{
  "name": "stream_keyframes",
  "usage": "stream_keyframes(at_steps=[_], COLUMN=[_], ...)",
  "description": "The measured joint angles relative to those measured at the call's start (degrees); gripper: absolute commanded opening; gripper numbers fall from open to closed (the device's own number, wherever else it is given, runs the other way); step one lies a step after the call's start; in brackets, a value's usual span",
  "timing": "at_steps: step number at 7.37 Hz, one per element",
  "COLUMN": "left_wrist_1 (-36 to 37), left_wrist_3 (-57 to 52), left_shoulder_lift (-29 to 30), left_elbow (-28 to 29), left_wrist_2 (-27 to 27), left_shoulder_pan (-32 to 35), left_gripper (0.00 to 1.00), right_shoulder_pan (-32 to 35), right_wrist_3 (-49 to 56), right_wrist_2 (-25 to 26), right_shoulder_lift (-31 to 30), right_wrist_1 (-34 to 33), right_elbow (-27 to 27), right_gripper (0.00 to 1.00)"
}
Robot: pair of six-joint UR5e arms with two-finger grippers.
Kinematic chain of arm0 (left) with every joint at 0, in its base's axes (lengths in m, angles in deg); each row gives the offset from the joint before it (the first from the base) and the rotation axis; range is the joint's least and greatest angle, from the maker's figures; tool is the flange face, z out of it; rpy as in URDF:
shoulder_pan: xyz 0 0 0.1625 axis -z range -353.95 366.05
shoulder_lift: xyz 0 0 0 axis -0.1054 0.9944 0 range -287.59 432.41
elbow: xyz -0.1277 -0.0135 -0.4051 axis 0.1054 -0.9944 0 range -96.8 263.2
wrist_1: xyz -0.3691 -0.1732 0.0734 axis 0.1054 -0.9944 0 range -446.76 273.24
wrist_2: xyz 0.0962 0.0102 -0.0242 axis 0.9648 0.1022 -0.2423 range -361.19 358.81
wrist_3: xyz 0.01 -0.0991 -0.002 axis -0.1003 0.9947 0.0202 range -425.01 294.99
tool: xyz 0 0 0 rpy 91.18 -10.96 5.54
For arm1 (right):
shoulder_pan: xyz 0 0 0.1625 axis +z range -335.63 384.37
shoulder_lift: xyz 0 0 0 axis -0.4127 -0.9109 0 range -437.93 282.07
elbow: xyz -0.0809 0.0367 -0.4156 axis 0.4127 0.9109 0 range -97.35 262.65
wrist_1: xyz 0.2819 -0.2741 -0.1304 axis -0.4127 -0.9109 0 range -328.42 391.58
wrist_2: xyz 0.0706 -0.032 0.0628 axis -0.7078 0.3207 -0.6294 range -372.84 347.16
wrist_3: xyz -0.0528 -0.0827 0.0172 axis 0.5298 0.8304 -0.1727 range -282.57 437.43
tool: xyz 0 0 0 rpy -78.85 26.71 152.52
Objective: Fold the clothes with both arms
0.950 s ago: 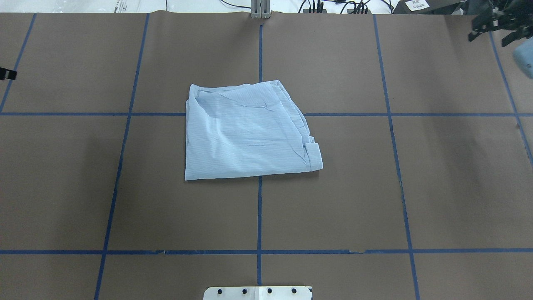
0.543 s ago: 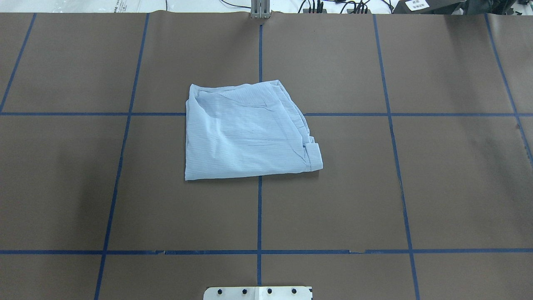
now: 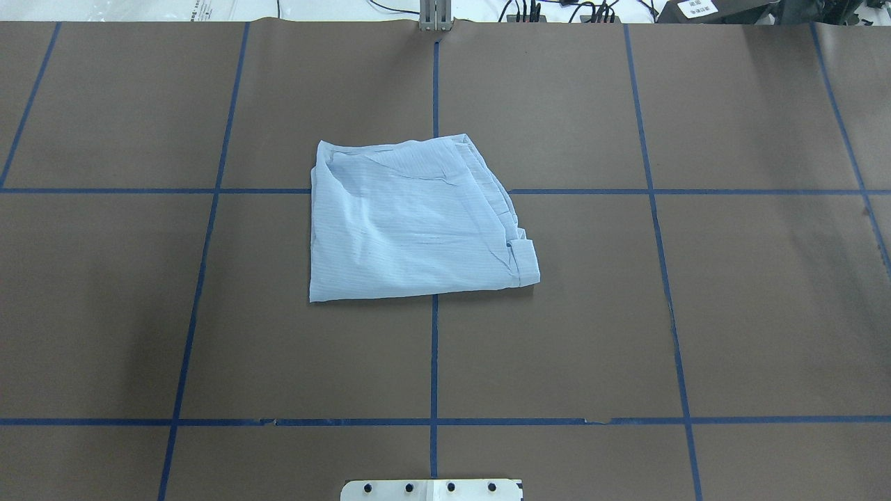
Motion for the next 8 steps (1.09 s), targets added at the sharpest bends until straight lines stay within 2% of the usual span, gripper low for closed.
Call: stream_keyframes(at_steps=[4, 7, 8], left_wrist_1=[0.39, 0.4, 0.38], left_wrist_3=[0.2, 0.38, 0.4], left_shoulder_lift=[-0.16, -3.9, -5.64], left_elbow=[-0.68, -4.04, -4.52], left_wrist_2=[-0.58, -6.58, -7.45], left_shoulder_pan=[0.01, 0.29, 0.28], left_gripper=[1.0, 1.0, 1.0], right_shoulder_pan=[0.0, 0.0, 0.0], right_wrist_3=[0.01, -0.18, -0.21], right_wrist_2=[-0.51, -1.04, -1.11], right_shoulder_lift=[-1.31, -9.55, -11.17], right_wrist_1=[-0.13, -0.2, -0.16], right_elbow=[-2.71, -13.82, -15.93], right_gripper=[1.0, 1.0, 1.0])
